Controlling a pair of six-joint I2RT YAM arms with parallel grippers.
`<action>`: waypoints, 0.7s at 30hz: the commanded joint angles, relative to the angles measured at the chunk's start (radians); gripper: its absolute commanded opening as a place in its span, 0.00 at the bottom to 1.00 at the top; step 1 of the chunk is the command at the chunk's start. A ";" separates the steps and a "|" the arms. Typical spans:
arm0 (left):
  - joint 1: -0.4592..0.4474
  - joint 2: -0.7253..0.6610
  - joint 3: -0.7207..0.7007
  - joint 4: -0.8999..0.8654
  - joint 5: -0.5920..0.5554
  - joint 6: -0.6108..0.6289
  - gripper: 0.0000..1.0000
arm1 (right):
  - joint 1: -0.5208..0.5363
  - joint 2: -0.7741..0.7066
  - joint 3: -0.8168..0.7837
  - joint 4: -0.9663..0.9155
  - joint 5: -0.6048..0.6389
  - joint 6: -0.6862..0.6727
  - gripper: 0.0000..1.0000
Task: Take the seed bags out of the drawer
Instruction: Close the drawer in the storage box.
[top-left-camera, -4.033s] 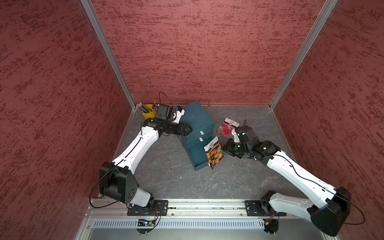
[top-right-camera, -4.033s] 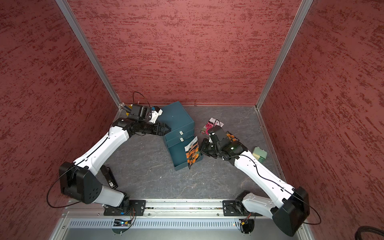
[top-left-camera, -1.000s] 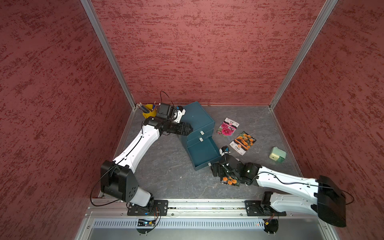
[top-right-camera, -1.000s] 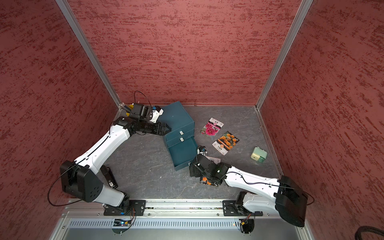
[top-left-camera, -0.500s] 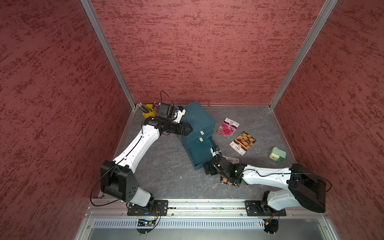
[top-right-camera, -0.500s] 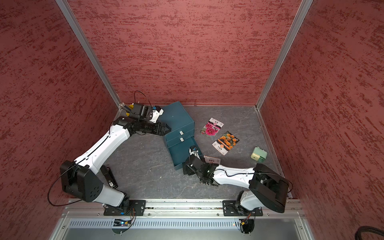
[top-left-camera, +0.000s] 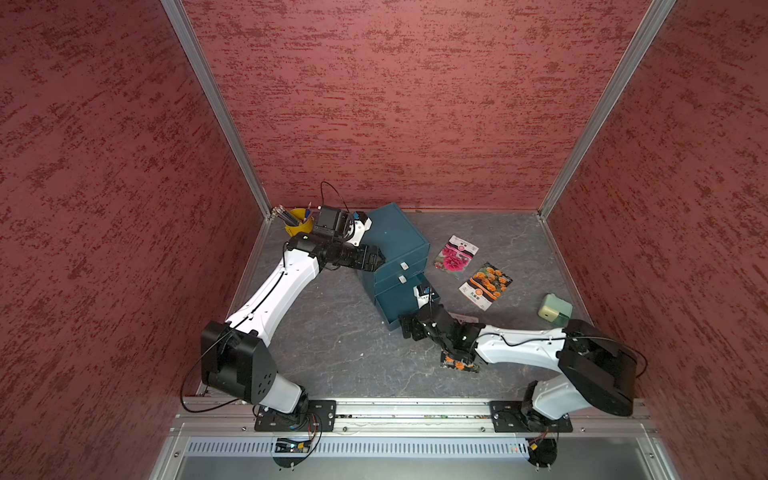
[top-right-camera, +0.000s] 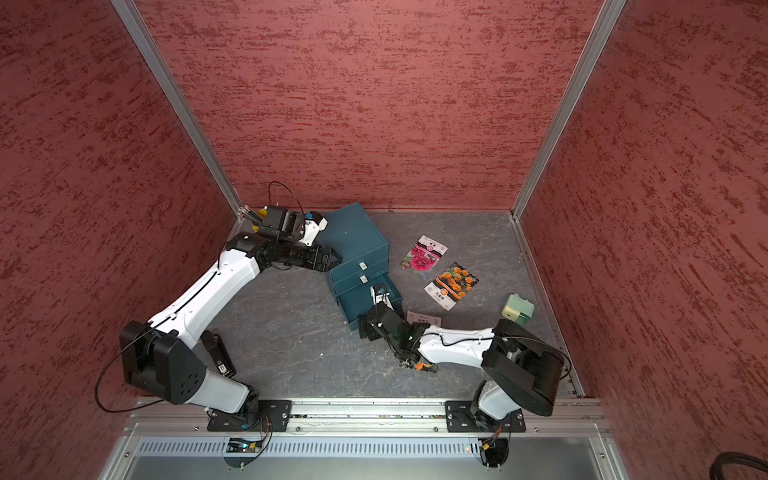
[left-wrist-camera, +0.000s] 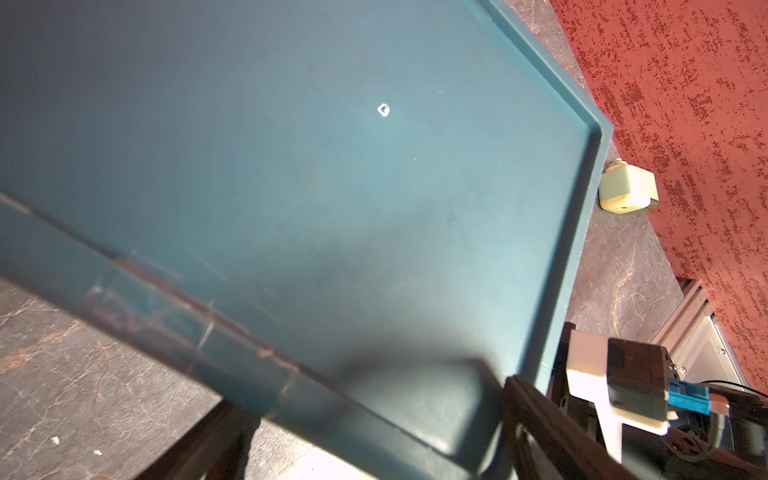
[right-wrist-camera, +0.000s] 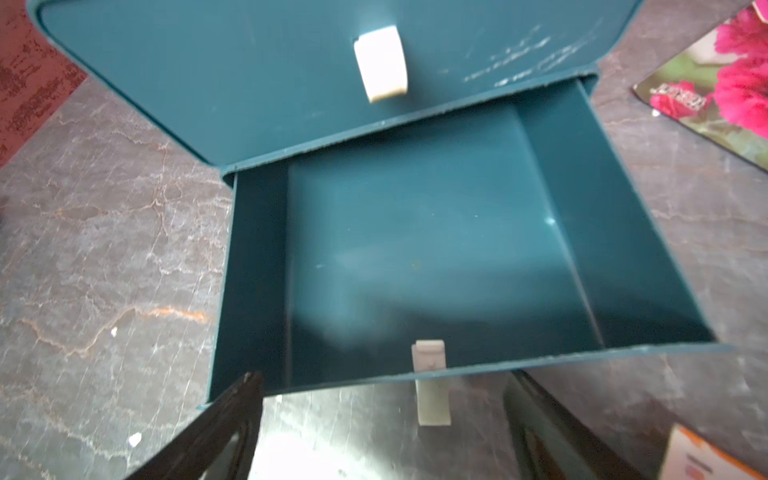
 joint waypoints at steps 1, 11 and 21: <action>-0.028 0.039 -0.029 -0.114 -0.014 0.079 0.93 | -0.021 0.016 0.042 0.055 -0.006 -0.039 0.93; -0.028 0.035 -0.028 -0.118 -0.012 0.081 0.93 | -0.028 -0.133 -0.038 0.034 -0.096 0.007 0.92; -0.029 0.039 -0.031 -0.114 -0.013 0.080 0.93 | -0.028 -0.256 -0.147 -0.083 -0.177 -0.002 0.76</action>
